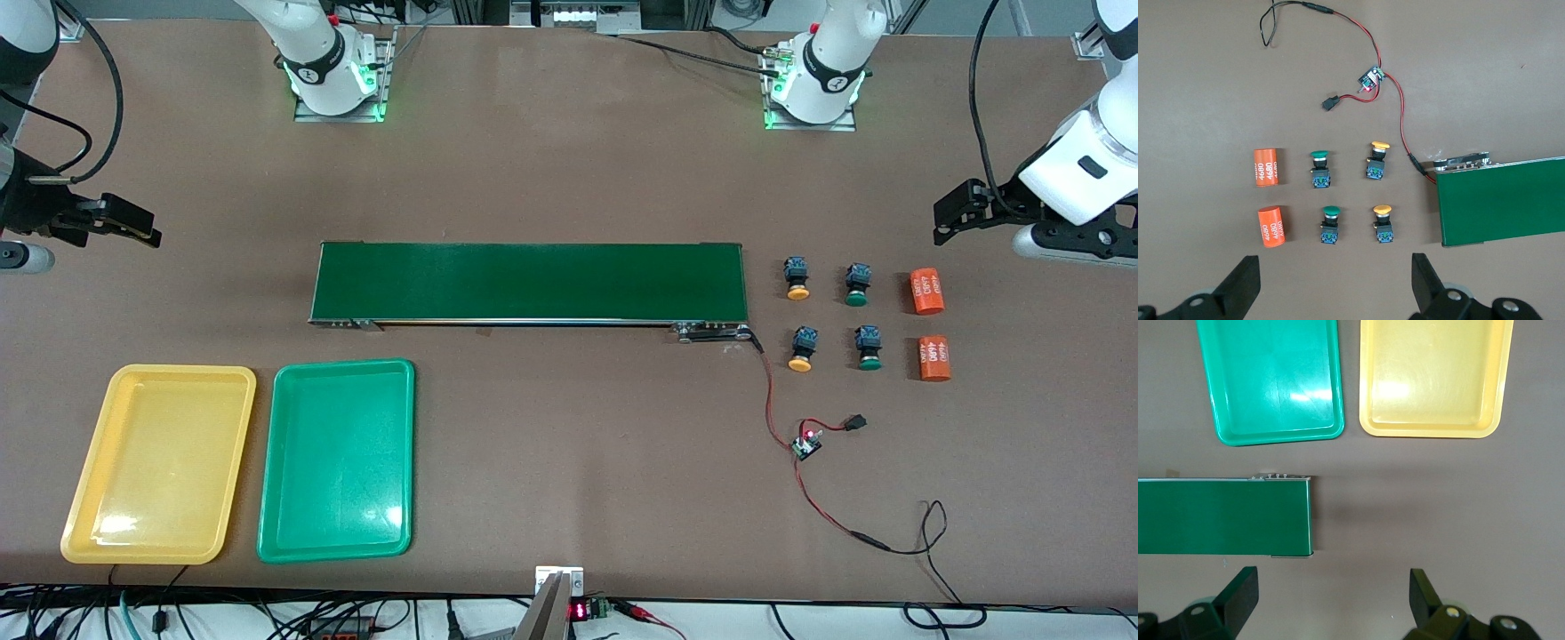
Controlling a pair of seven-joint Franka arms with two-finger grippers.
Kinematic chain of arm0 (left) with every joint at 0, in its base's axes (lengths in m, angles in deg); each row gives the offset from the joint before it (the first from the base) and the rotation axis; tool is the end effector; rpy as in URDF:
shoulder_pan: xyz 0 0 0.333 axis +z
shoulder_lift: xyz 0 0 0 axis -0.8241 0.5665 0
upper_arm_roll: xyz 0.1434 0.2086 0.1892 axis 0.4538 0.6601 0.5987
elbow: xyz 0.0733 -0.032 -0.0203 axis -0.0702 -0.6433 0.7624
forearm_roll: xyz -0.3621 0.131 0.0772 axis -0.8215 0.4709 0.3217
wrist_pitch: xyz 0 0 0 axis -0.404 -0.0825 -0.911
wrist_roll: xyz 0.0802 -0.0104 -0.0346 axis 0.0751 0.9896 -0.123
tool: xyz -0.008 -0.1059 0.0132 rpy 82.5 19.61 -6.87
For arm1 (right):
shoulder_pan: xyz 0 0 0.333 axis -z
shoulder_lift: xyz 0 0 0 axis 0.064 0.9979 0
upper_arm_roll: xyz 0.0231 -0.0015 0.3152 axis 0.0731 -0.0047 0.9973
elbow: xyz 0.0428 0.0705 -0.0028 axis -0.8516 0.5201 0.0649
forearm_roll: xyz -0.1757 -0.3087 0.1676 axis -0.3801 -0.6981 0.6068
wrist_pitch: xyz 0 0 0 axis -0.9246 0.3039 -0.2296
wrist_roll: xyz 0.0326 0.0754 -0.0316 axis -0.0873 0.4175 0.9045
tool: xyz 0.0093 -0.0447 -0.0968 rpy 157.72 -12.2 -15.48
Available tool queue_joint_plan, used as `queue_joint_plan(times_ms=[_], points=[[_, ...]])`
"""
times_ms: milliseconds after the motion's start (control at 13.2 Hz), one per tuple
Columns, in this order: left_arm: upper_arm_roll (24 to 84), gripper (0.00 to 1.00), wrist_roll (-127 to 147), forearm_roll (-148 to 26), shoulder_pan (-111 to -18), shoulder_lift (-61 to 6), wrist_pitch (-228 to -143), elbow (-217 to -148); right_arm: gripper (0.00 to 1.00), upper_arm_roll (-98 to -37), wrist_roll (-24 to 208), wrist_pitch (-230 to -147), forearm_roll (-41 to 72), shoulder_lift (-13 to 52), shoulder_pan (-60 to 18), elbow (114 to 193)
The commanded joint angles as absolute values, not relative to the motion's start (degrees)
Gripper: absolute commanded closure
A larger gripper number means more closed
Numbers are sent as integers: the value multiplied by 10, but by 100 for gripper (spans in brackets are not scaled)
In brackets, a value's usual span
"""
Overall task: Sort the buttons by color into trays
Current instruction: 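Move the left gripper over the yellow-capped button while the right gripper rises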
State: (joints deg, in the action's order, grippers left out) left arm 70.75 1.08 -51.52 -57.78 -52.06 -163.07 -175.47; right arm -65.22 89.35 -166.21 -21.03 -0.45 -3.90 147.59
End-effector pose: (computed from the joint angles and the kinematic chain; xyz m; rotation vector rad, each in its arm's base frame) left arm 0.5653 -0.0351 0.5953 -3.1259 0.1707 -0.0089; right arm 0.5744 -0.0252 0.5668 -3.1327 0.0137 0.1017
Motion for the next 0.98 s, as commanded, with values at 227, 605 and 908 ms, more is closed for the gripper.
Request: queue_joint_plan(times_ms=[227,605,908], points=[[710,0,4,-516,-580,-509,-1615,-1731,0,-649,895,-1659,-201,-3,-33,1470],[710,0,3,-522,-581,-504,-1586,-1731,0,-649,891,-1659,-201,5,-34,1470],[710,0,4,-526,-580,-490,-1571,-1732,0,-648,894,-1659,-202,33,-36,1470]])
